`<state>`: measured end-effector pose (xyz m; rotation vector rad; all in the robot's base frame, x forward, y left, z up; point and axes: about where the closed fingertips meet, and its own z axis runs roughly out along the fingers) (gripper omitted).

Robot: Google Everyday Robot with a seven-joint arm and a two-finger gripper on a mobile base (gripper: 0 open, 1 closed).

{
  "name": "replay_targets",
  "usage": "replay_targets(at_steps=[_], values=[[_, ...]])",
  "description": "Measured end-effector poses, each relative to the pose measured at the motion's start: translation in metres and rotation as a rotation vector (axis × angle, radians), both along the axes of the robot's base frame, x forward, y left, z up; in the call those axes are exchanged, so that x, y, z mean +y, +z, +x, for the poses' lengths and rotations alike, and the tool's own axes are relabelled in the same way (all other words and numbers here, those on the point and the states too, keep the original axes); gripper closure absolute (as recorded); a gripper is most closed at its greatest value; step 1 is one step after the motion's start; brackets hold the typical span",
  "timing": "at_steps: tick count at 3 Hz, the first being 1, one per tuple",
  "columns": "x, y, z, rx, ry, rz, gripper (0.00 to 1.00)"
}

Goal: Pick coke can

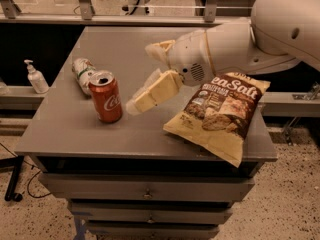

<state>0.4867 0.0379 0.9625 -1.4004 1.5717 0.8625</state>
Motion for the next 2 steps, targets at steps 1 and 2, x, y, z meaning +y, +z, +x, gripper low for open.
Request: replay_targets(at_steps=[1,2], values=[[0.016,-0.015,0.003,-0.008,0.002,0.053,0.0],[0.037,-0.035,0.015,-0.017,0.006,0.12,0.0]])
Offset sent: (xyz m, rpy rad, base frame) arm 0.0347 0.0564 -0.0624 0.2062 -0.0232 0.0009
